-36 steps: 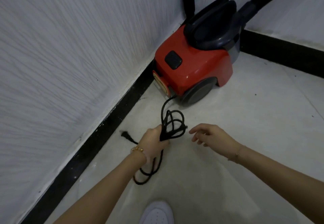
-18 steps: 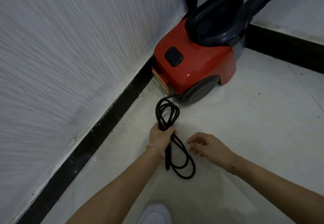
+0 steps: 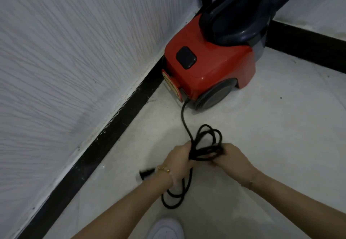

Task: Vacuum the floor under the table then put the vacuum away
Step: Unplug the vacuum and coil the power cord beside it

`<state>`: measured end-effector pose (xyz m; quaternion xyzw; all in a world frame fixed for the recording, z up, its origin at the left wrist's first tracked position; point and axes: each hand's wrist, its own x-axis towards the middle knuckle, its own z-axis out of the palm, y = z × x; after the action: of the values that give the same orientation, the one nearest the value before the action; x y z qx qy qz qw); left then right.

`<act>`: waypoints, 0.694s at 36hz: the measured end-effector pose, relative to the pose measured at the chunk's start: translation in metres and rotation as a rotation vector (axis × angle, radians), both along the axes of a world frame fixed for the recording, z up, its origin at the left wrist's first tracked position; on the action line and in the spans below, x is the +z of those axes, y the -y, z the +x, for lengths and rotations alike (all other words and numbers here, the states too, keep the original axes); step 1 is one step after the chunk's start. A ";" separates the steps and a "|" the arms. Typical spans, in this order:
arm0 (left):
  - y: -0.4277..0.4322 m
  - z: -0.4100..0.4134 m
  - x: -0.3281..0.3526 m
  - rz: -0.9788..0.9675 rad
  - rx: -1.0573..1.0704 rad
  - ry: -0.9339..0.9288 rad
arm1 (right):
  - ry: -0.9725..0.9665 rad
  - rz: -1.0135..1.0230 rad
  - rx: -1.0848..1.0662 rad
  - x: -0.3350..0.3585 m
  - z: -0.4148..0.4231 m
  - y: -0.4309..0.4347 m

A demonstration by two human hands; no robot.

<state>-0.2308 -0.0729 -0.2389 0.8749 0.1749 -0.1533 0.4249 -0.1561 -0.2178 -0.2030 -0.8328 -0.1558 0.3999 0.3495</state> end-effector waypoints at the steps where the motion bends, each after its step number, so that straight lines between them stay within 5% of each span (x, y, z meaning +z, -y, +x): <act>1: -0.002 0.001 0.002 0.097 -0.101 -0.039 | 0.022 -0.018 -0.032 0.001 -0.001 0.003; 8: -0.014 0.032 0.013 0.556 -0.528 -0.049 | 0.153 -0.177 -0.100 -0.006 0.000 0.021; 13: -0.028 0.050 0.017 0.828 -0.691 0.303 | 0.203 -0.198 -0.104 0.000 0.023 0.036; 19: -0.049 0.046 0.000 0.876 -0.785 0.374 | 0.334 -0.050 -0.138 0.012 0.030 0.030; 25: -0.058 0.045 -0.008 0.884 -0.803 0.415 | 0.691 0.147 0.169 0.014 0.008 0.002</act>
<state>-0.1863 -0.0150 -0.2464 0.9767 -0.2063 -0.0410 -0.0423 -0.1479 -0.2199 -0.1891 -0.8757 -0.3613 0.1101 0.3008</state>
